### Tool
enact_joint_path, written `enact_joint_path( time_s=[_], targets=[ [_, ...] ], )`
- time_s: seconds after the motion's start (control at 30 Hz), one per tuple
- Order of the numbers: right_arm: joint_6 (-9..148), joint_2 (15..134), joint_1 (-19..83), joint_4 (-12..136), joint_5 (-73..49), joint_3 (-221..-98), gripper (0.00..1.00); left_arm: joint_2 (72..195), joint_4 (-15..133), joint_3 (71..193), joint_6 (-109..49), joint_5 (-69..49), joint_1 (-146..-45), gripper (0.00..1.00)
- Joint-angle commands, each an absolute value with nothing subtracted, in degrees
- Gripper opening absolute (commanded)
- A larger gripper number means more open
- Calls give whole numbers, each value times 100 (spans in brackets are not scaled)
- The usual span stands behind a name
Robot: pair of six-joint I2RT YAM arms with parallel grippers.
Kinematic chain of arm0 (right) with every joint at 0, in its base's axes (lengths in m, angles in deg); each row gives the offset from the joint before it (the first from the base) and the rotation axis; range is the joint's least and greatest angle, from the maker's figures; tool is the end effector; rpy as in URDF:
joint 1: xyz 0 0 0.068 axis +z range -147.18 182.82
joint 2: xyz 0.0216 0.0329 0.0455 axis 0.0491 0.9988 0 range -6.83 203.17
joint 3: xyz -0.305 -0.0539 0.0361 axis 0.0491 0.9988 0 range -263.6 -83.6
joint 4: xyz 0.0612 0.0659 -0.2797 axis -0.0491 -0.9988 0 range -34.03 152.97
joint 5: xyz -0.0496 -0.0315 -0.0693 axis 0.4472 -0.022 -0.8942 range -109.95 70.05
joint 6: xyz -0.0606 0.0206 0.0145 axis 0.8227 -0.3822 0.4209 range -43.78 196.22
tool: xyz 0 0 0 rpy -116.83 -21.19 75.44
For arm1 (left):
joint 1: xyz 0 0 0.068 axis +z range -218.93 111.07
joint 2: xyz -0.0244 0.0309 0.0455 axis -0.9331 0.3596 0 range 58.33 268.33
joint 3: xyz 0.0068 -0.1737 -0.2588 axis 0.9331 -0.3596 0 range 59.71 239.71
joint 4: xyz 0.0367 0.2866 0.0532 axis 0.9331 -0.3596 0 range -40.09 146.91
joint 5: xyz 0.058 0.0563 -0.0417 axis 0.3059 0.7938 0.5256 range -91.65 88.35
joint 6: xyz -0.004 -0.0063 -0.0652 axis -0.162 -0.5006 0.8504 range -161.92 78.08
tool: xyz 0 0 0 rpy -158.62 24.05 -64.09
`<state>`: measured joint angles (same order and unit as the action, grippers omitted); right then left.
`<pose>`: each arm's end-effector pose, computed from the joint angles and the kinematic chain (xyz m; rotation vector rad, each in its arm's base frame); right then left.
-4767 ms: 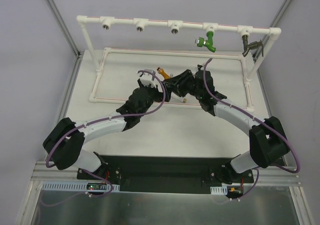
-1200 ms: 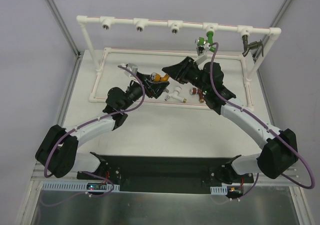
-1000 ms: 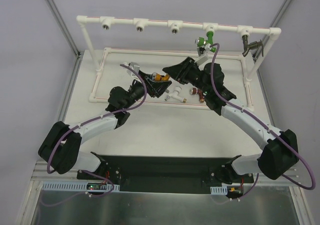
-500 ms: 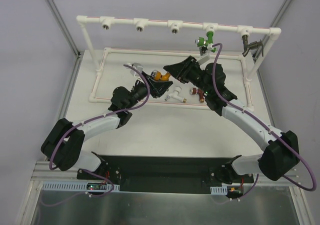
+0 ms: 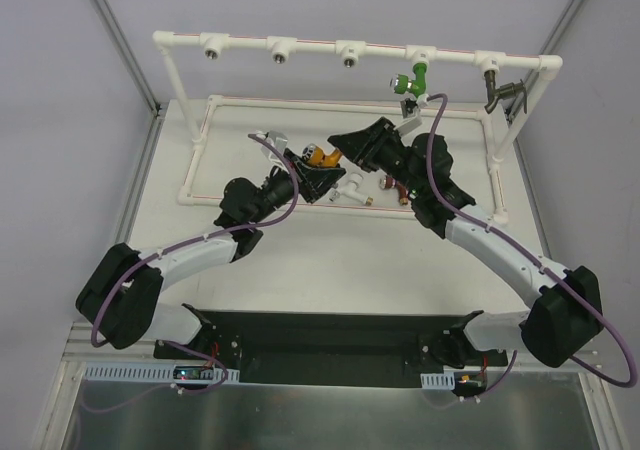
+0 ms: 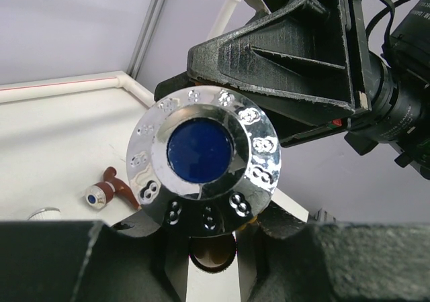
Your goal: Install the water faucets
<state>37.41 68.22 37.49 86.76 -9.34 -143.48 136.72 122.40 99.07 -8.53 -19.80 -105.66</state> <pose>0.2824 0.2069 0.4108 -0.1097 1.5294 1.1741 0.2498 -0.2065 0.3369 0.3405 1.1766 -1.2553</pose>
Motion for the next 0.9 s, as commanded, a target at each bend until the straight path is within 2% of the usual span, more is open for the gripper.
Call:
enact_joint_path(
  time_s=[0.0, 0.87],
  targets=[
    [3922, 6507, 3692, 8951, -1143, -14267, 7, 13093, 12459, 9777, -966, -1572, -10400, 0],
    [3957, 6762, 3709, 8978, -502, -14336, 10, 11889, 12002, 9636, -1027, -1439, -9635, 0]
  ],
)
